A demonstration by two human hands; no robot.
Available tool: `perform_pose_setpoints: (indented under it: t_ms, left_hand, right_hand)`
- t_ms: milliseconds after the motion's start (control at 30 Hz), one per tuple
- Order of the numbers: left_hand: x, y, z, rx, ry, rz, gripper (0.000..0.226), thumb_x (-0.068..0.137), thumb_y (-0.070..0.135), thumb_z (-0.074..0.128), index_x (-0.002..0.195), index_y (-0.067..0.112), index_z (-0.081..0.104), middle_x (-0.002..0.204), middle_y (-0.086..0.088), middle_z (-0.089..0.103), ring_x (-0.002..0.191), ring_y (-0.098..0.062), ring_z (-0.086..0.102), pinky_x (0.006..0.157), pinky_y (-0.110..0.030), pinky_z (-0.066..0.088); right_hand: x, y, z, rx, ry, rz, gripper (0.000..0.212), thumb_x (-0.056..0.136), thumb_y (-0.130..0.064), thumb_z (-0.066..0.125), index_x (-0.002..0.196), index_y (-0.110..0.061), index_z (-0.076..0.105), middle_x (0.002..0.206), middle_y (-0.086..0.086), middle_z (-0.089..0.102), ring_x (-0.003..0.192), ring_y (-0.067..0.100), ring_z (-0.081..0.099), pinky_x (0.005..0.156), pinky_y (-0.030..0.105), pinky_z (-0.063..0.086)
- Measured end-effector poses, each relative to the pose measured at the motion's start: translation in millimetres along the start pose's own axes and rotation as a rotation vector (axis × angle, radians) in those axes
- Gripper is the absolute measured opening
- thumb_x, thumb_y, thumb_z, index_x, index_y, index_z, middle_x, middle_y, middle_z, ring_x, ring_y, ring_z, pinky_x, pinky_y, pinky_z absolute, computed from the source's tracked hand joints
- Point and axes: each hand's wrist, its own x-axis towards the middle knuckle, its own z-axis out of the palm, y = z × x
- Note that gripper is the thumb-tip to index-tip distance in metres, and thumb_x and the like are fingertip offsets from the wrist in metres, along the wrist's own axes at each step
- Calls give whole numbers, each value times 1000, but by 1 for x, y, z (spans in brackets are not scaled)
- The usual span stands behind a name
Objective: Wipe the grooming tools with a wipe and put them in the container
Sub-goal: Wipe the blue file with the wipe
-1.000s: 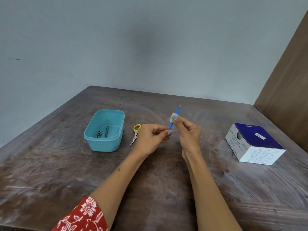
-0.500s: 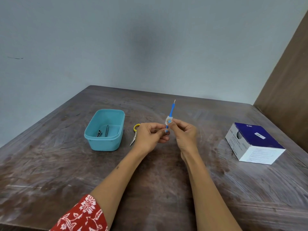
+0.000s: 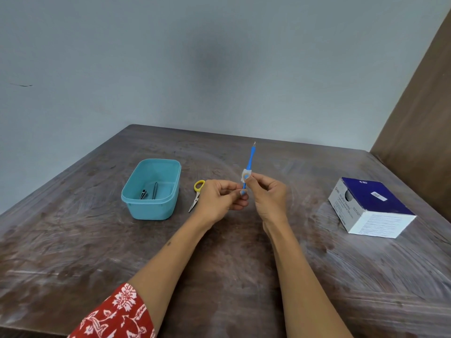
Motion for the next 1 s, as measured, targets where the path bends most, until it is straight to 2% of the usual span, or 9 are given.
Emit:
perform_pose_setpoints:
  t_ms: [100, 267, 367, 433, 533, 667, 800, 900, 1000]
  left_hand:
    - [1, -1, 0, -2, 0, -14, 13, 85, 0, 61, 94, -7, 65, 72, -11, 67, 56, -10, 67, 58, -22, 57]
    - [0, 0, 0, -1, -17, -32, 12, 85, 1, 61, 95, -5, 65, 72, -11, 67, 57, -10, 67, 58, -23, 58]
    - [1, -1, -2, -10, -11, -27, 13, 85, 1, 60, 95, -5, 65, 74, -13, 67, 57, -10, 67, 58, -22, 57]
    - [1, -1, -4, -4, -7, -30, 16, 85, 1, 60, 99, -7, 65, 76, -14, 68, 58, -10, 67, 58, -21, 57]
    - [1, 0, -6, 0, -16, -30, 21, 83, 2, 63, 102, -8, 65, 82, -17, 69, 63, -14, 69, 60, -23, 58]
    - [5, 0, -9, 27, 59, 33, 27, 85, 7, 63, 112, 1, 64, 95, -15, 71, 84, -20, 71, 73, -26, 58]
    - [6, 3, -11, -54, 112, 96, 27, 85, 13, 64, 110, 4, 66, 97, -7, 71, 89, -13, 69, 82, -27, 56]
    - [8, 2, -12, -78, 107, 95, 23, 84, 10, 63, 104, -1, 67, 97, -13, 71, 93, -20, 68, 85, -30, 55]
    - [9, 2, -14, -92, 107, 90, 21, 85, 6, 61, 102, -5, 67, 98, -19, 70, 93, -24, 67, 84, -29, 56]
  right_hand:
    - [-1, -1, 0, -24, -6, -7, 11, 83, -7, 68, 94, -3, 70, 73, -2, 67, 57, -5, 62, 55, 7, 46]
    - [1, -2, 0, -15, 45, -40, 8, 82, -5, 68, 89, -7, 71, 73, -5, 67, 59, -7, 62, 57, 6, 46]
    - [0, 1, 0, -54, -9, -13, 5, 81, -6, 69, 82, -11, 72, 70, -4, 68, 57, -5, 62, 55, 7, 46]
    - [-2, 2, 0, -68, -48, -4, 11, 81, -8, 70, 76, -17, 70, 68, -5, 68, 57, -4, 62, 54, 7, 46]
    - [0, 3, -1, -79, -33, -23, 15, 80, -10, 72, 72, -23, 71, 67, -11, 69, 64, -4, 64, 63, 11, 48]
    - [2, 6, -4, -151, -33, -52, 14, 79, -15, 73, 73, -27, 72, 70, -13, 70, 75, 0, 67, 77, 19, 52]
    - [0, 4, -4, -198, -118, -58, 5, 81, -16, 71, 84, -15, 75, 76, -5, 72, 71, -2, 66, 66, 11, 49]
    - [-2, 3, -3, -239, -185, -70, 8, 81, -13, 71, 86, -9, 76, 75, -2, 72, 68, -3, 65, 64, 10, 49]
    - [-2, 2, -4, -252, -228, -22, 6, 81, -12, 71, 80, -9, 76, 62, -4, 68, 54, -3, 59, 54, 10, 44]
